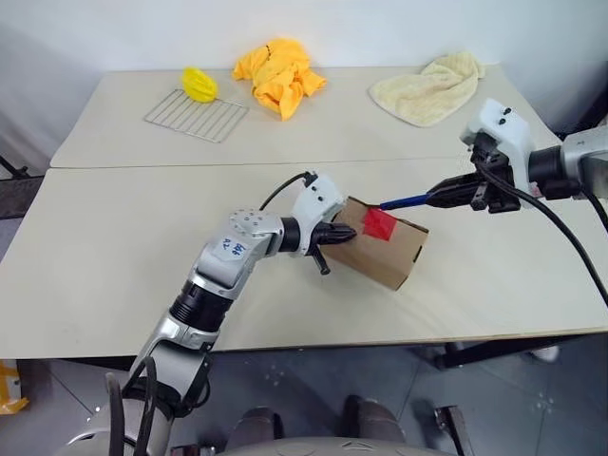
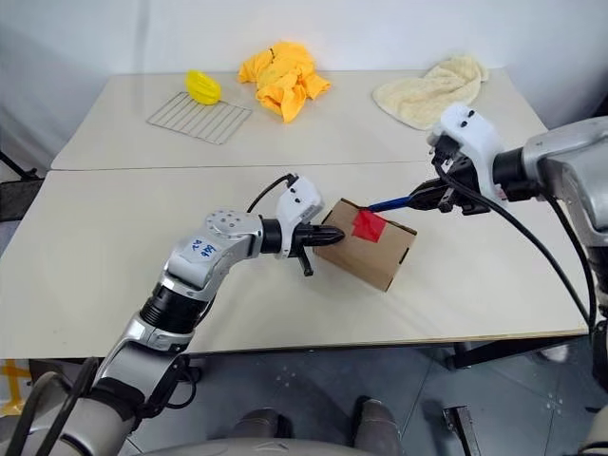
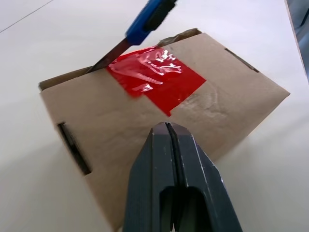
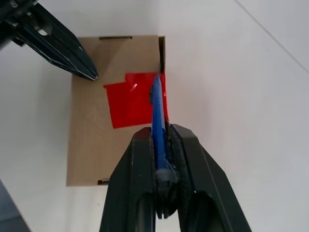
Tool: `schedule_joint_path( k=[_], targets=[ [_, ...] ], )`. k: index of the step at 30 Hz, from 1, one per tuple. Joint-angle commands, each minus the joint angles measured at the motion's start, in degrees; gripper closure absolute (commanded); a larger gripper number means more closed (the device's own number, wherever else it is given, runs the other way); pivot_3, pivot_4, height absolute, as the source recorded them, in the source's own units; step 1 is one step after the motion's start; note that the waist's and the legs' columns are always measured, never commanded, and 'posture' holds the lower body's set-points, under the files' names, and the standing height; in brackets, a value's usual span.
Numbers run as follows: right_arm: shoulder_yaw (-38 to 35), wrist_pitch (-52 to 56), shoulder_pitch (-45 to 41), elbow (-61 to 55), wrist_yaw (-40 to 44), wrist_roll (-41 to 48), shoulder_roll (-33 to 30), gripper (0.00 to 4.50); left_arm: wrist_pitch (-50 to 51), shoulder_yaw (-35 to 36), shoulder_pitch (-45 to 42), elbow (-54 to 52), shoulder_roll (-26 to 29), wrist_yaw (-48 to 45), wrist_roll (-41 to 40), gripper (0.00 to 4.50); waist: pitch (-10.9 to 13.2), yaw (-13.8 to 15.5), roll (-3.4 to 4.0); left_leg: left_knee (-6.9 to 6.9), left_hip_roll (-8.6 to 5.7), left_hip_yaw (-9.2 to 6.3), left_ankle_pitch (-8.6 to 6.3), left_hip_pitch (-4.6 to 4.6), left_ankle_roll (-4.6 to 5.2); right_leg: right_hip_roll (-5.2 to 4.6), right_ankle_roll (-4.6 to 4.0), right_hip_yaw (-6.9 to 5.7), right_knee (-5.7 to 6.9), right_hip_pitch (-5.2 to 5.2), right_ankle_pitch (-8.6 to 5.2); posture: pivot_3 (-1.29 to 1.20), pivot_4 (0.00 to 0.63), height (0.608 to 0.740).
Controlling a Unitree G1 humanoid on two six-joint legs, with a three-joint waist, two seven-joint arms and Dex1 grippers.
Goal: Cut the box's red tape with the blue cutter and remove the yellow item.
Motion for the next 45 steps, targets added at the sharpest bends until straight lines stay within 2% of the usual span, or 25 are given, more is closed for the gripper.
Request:
schedule_joint_path(
  k=[1, 6, 15, 24, 42, 45],
  targets=[
    [5.7, 0.7, -2.8, 3.9, 3.4, -3.6, 1.2, 4.35, 0.3, -1.1, -0.7, 1.1, -0.7, 0.5, 1.0, 4.50, 0.0, 0.0, 0.00, 0.00, 0.00, 0.00, 0.00, 0.01, 0.00, 0.00, 0.00, 0.01, 0.00, 0.00, 0.00, 0.00, 0.150, 0.740],
    [10.0, -0.7, -6.2, 8.9, 6.2, -8.4, 2.6, 4.35, 0.3, -1.0, -0.9, 2.0, -1.3, 1.2, 1.6, 4.50, 0.0, -0.1, -0.01, 0.05, 0.00, 0.01, 0.00, 0.08, 0.00, 0.00, -0.03, 0.01, 0.04, 0.08, 0.02, 0.00, 0.150, 0.740],
    [13.3, -4.6, -9.1, 12.9, 12.0, -14.4, 3.5, 4.35, 0.0, -0.8, -1.0, 3.1, -1.2, 1.9, 2.4, 4.50, 0.0, -0.2, -0.01, 0.20, 0.02, 0.00, 0.00, 0.15, 0.00, 0.00, -0.08, 0.06, 0.22, 0.14, 0.06, 0.00, 0.150, 0.740],
    [14.2, -5.3, -11.7, 14.3, 16.1, -17.1, 7.1, 4.35, -0.7, -0.9, -1.0, 3.6, -1.6, 2.0, 2.6, 4.50, 0.0, -0.5, -0.01, 0.23, 0.02, 0.01, 0.00, 0.16, 0.00, 0.00, -0.09, 0.07, 0.27, 0.13, 0.06, 0.00, 0.150, 0.740],
    [19.4, -5.5, -12.0, 14.8, 24.3, -24.2, 4.9, 4.35, -1.7, -0.6, -1.1, 5.0, -2.2, 2.1, 2.8, 4.50, 0.0, -0.7, -0.01, 0.23, 0.03, 0.01, 0.00, 0.15, 0.00, 0.00, -0.08, 0.07, 0.27, 0.12, 0.06, 0.00, 0.150, 0.740],
    [18.5, -6.0, -13.2, 16.9, 22.9, -24.6, 7.1, 4.35, -2.1, -0.4, -1.3, 5.6, -2.2, 2.1, 2.9, 4.50, 0.0, -0.7, -0.01, 0.22, 0.03, 0.01, 0.00, 0.15, 0.00, 0.00, -0.08, 0.07, 0.26, 0.12, 0.06, 0.00, 0.150, 0.740]
  ],
)
